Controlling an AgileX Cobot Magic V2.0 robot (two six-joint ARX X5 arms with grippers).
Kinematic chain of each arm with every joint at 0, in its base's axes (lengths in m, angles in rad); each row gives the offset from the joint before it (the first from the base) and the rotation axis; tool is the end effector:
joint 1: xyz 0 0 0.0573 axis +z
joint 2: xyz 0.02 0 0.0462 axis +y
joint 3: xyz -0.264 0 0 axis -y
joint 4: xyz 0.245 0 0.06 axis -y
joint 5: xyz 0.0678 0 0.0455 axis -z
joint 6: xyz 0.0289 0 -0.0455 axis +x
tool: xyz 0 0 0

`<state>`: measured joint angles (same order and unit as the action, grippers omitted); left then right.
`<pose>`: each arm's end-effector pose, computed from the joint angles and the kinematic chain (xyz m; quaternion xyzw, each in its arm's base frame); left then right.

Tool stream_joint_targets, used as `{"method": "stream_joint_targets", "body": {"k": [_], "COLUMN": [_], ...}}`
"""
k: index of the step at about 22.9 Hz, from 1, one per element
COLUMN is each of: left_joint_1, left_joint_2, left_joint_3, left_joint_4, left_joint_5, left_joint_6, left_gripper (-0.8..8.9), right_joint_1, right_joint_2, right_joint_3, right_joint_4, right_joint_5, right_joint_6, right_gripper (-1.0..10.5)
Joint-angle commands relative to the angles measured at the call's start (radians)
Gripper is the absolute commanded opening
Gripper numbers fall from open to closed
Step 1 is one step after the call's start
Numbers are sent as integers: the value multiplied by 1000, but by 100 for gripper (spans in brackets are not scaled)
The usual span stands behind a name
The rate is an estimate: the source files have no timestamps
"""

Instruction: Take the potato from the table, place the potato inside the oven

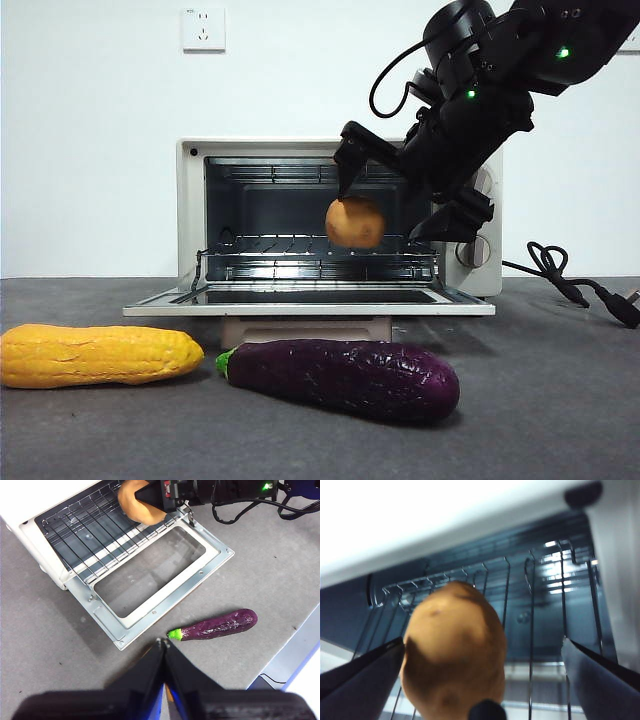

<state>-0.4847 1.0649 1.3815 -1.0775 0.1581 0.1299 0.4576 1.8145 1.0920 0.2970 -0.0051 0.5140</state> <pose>0.1536 -0.0860 0.4013 0.1174 0.3466 -0.3165 0.8752 0.3545 0.1747 0.2028 0.1960 0.2560 0.1645 0.9322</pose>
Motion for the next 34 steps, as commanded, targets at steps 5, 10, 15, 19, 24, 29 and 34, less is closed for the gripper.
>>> {"method": "stream_joint_targets", "body": {"k": [5,10,15,19,24,29,34], "left_joint_1": [13,75,188,307,403,428,428], "left_joint_2": [0,0,20,98,252,409,531], "left_joint_3": [-113,-354,-486,-500,-500,-500,-500], "left_joint_4": [110,402,604,674,771,825,876], "left_joint_5": [-1,34,80,205,373,443,447], "left_joint_6": [-2,-69,-114,-132,-178,-188,-191], "left_gripper": [-8,-8,-9,-9,-9,-9,-9], "right_joint_1": [2,2,5,4,5,5,5], "right_joint_2": [-124,-314,-503,-659,-845,-993,-1098], "right_joint_3": [-2,-2,-2,-2,-2,-2,-2], "right_joint_4": [-90,-377,-650,-819,-978,-1077,-1133], "right_joint_5": [-20,-23,-57,-74,-75,-74,-74], "right_joint_6": [-19,-128,-232,-295,-328,-329,-328], "right_gripper": [568,567,566,566,566,566,566]}}
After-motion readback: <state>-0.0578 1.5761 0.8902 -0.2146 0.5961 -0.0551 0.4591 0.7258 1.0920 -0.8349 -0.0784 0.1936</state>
